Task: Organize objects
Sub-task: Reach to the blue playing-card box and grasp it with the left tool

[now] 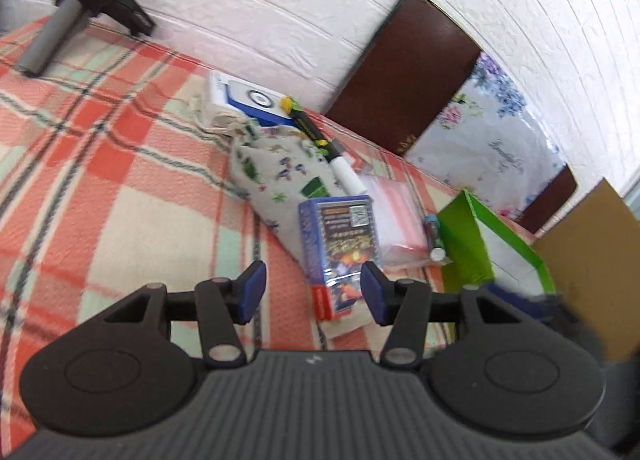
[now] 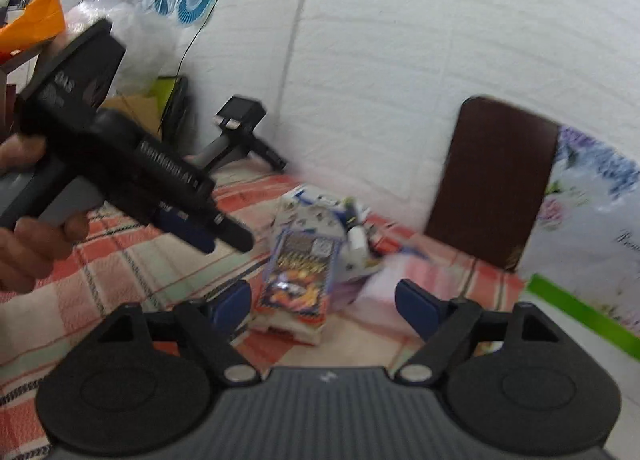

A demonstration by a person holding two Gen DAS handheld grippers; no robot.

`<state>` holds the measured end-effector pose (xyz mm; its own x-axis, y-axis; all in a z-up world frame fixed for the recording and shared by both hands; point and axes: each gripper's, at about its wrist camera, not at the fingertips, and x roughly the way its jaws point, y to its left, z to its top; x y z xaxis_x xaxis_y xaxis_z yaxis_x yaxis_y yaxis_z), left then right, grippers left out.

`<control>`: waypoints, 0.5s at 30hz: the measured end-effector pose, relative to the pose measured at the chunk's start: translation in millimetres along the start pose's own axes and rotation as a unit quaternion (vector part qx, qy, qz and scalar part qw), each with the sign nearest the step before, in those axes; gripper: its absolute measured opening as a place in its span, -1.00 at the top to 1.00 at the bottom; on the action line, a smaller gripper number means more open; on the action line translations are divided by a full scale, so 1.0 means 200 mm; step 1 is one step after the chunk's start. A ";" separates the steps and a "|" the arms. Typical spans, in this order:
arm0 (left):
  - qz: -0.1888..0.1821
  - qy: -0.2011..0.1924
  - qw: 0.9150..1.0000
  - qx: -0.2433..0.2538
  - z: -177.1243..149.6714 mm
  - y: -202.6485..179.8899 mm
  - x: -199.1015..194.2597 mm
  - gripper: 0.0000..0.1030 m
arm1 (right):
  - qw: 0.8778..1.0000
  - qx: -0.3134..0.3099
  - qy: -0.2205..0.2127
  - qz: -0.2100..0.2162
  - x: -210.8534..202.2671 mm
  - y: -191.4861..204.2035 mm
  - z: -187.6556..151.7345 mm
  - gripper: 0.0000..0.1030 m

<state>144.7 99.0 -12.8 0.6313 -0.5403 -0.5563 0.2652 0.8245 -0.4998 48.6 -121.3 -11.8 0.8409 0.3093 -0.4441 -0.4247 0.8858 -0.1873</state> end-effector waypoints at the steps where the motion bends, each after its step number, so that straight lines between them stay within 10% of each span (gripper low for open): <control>1: -0.009 0.005 1.000 0.003 0.01 0.00 0.02 -0.03 | 1.000 0.002 0.015 0.006 0.06 0.00 0.00 -0.57; 8: -0.033 0.050 0.998 0.014 0.02 -0.04 0.26 -0.02 | 0.995 0.042 0.086 0.034 0.36 0.02 -0.07 -0.62; 15: -0.047 0.056 0.997 -0.001 -0.04 -0.04 0.16 0.39 | 0.991 0.095 0.083 0.047 0.36 0.01 -0.08 -0.17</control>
<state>156.6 73.1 -31.2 0.5191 -0.6300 -0.5777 0.3180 0.7697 -0.5536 102.4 -102.2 -57.6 0.7264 0.3468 -0.5933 -0.4154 0.9093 0.0229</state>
